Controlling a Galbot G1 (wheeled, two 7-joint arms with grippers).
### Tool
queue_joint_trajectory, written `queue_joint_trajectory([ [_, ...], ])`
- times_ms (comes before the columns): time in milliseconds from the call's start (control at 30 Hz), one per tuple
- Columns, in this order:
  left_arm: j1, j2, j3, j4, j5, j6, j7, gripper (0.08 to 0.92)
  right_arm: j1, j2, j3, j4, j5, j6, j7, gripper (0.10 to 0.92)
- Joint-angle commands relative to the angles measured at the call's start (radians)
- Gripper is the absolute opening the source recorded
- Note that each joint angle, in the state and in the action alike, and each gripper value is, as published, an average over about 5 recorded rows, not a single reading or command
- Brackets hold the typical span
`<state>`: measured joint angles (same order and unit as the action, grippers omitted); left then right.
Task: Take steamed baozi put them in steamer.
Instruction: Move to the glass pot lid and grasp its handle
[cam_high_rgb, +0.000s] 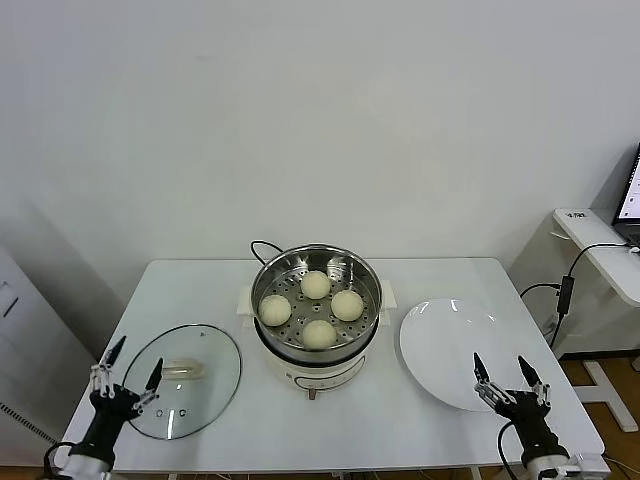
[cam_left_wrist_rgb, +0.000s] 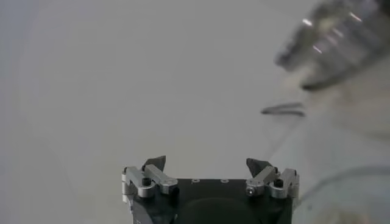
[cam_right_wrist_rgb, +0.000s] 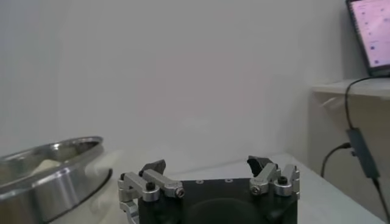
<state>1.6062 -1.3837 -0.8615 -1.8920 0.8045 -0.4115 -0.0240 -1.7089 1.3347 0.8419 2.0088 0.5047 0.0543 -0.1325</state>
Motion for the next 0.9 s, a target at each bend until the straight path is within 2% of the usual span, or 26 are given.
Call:
queue_joint_trajectory([
  [33,0.004,-0.024,0.015,0.162,0.593,-0.175,-0.266,0.823,-0.066,0.045,0.049,0.036,-0.039,-0.006,-0.002,0.823],
  [200,-0.026,-0.034,0.028,0.190,0.641,-0.137,-0.272,0.823,-0.065,0.046,0.040,0.032,-0.047,-0.003,-0.002,0.823],
  [467,-0.138,-0.055,0.019,0.262,0.690,-0.054,-0.282,0.823,-0.060,0.048,0.017,0.024,-0.065,0.003,-0.003,0.823],
  [900,-0.291,-0.027,0.037,0.371,0.725,0.006,-0.241,0.823,-0.073,0.052,0.020,0.034,-0.077,0.012,-0.007,0.823],
])
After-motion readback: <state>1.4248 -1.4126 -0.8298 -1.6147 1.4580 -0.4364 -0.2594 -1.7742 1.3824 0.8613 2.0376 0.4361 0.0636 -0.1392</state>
